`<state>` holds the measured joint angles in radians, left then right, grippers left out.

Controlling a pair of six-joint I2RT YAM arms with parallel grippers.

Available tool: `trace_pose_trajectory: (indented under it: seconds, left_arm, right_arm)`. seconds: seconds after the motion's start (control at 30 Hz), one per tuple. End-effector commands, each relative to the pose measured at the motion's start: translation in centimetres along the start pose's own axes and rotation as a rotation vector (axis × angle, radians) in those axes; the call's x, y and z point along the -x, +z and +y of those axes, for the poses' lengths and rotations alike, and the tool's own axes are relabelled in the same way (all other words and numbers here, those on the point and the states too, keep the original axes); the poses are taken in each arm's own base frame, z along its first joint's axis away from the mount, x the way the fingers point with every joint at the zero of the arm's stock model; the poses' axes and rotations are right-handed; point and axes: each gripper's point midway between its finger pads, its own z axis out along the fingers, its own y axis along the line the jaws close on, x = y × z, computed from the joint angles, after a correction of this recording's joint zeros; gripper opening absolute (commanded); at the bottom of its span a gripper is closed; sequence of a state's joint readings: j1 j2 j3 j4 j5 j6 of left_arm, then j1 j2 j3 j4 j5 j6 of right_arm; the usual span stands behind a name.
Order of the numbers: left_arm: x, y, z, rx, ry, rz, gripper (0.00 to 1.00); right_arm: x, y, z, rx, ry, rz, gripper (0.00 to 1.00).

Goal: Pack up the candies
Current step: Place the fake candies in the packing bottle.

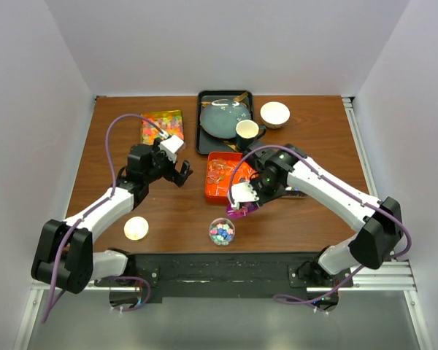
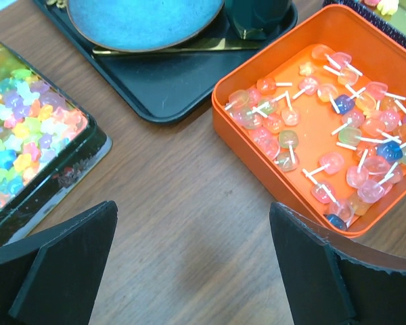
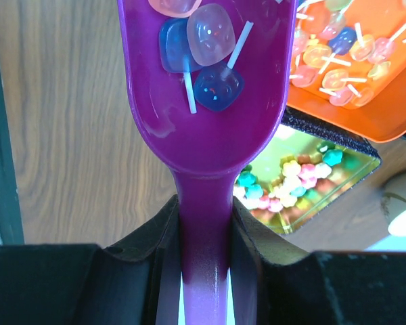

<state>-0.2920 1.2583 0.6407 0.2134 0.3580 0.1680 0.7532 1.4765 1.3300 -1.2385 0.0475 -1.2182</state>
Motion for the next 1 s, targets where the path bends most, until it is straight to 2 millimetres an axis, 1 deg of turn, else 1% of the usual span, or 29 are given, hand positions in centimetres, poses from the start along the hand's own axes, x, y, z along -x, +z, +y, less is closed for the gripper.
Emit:
trace_pose_trajectory:
  seconds: [0.0, 0.07, 0.1, 0.17, 0.2, 0.23, 0.27, 0.33, 0.43, 0.47, 0.53, 0.57, 0.63, 0.67, 0.77, 0.83, 0.87, 0.93, 0.97]
  left_arm:
    - [2.9, -0.3, 0.9, 0.031, 0.015, -0.095, 1.0]
    - [2.8, -0.4, 0.6, 0.021, 0.013, -0.099, 1.0]
    - [2.4, -0.4, 0.5, 0.02, 0.013, -0.094, 1.0]
    - [2.4, -0.5, 0.6, 0.032, 0.014, -0.102, 1.0]
    - [2.1, -0.6, 0.6, 0.037, 0.014, -0.1, 1.0]
    - [2.1, -0.7, 0.6, 0.039, 0.012, -0.104, 1.0]
    - [2.3, -0.7, 0.6, 0.039, 0.017, -0.11, 1.0]
    - [2.0, -0.7, 0.6, 0.039, 0.019, -0.11, 1.0]
    - [1.7, -0.7, 0.5, 0.039, 0.021, -0.116, 1.0]
    - [1.8, -0.7, 0.5, 0.039, 0.023, -0.124, 1.0]
    - [1.7, -0.8, 0.4, 0.036, 0.023, -0.125, 1.0]
    - [1.7, -0.8, 0.4, 0.036, 0.024, -0.128, 1.0]
    - [1.8, -0.8, 0.3, 0.035, 0.024, -0.131, 1.0]
    - [1.9, -0.8, 0.3, 0.035, 0.028, -0.138, 1.0]
    - [2.3, -0.9, 0.3, 0.033, 0.03, -0.152, 1.0]
    - [3.0, -1.1, -0.2, 0.004, 0.037, -0.168, 0.99]
    - [3.3, -1.2, -1.2, -0.051, 0.041, -0.179, 0.98]
    - [3.8, -1.5, -2.5, -0.119, 0.024, -0.195, 0.97]
    - [3.8, -1.7, -3.9, -0.192, -0.012, -0.199, 0.96]
  right_arm:
    - [-0.1, -1.4, -0.6, -0.026, -0.019, 0.097, 0.0]
    - [0.3, -1.5, -0.7, -0.039, -0.03, 0.129, 0.0]
    - [0.4, -1.5, -0.8, -0.041, -0.04, 0.149, 0.0]
    - [0.9, -1.6, -0.9, -0.053, -0.052, 0.173, 0.0]
    - [0.7, -2.1, -1.2, -0.066, -0.053, 0.203, 0.0]
    - [0.8, -2.0, -1.3, -0.06, -0.043, 0.219, 0.0]
    - [1.1, -2.2, -1.3, -0.062, -0.053, 0.232, 0.0]
    - [0.9, -2.8, -1.6, -0.08, -0.056, 0.266, 0.0]
    - [1.1, -3.2, -1.3, -0.084, -0.082, 0.301, 0.0]
    - [1.4, -3.4, -1.2, -0.088, -0.096, 0.302, 0.0]
    - [1.2, -3.6, -0.7, -0.091, -0.103, 0.338, 0.0]
    - [1.6, -3.6, -0.4, -0.092, -0.124, 0.348, 0.0]
    - [1.6, -3.8, 0.1, -0.09, -0.137, 0.365, 0.0]
    - [1.8, -4.0, 0.2, -0.101, -0.152, 0.367, 0.0]
    - [1.6, -4.1, 0.5, -0.106, -0.158, 0.399, 0.0]
    - [1.4, -4.3, 0.6, -0.107, -0.159, 0.407, 0.0]
    - [1.3, -4.4, 0.6, -0.114, -0.158, 0.408, 0.0]
    - [1.1, -4.7, 0.7, -0.119, -0.152, 0.409, 0.0]
    - [1.1, -4.8, 0.8, -0.121, -0.147, 0.4, 0.0]
